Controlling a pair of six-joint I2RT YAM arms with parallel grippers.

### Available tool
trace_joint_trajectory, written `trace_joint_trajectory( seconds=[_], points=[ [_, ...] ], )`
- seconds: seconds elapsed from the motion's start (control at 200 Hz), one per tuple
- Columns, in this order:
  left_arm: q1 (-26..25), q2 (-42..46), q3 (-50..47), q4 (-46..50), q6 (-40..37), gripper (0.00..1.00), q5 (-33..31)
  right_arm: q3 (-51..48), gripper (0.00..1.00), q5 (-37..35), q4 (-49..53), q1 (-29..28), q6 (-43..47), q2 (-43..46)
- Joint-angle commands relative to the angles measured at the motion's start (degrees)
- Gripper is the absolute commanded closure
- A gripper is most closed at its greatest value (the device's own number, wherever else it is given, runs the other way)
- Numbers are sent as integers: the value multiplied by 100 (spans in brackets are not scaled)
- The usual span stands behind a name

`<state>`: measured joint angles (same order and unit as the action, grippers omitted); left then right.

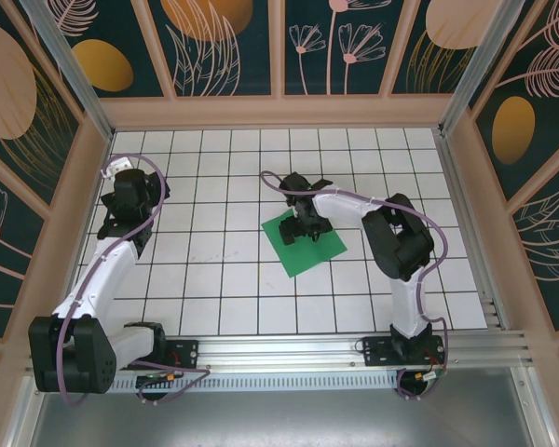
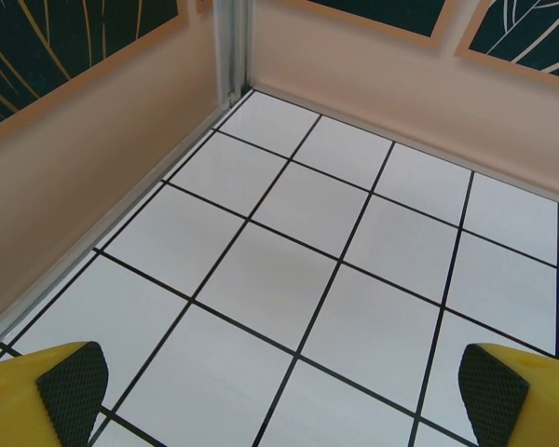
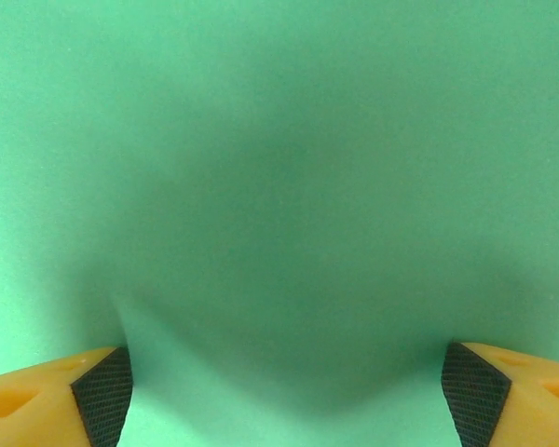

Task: Fold a paper plane with a square sheet of paper (pick it up from the middle)
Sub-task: Fold the square sheet of paper in half at the center of the table.

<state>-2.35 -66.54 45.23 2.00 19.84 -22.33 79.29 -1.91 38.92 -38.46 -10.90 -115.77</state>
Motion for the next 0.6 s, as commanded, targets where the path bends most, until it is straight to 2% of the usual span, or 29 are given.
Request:
trace_joint_trajectory(
  seconds=[0.0,0.1,0.19,0.29,0.375,0.455,0.595],
  points=[
    [33,-34,199,98,68,1,24,-422,13,-99,38,57,-105,-439],
    [32,-34,197,99,74,2,27,-420,17,7,-30,105,-178,-301],
    [33,-43,201,99,84,2,68,-407,25,261,-158,154,-291,-111],
    [36,-59,201,99,134,2,141,-384,42,773,-461,196,-524,170],
    [33,-93,197,94,394,1,239,-453,60,1814,-1011,284,-773,449],
    [37,-145,183,39,597,1,702,-570,63,2855,-1670,363,-1028,689],
    [31,-324,71,-183,1084,1,1976,-1024,64,4228,-3133,540,-1712,1046]
  ],
)
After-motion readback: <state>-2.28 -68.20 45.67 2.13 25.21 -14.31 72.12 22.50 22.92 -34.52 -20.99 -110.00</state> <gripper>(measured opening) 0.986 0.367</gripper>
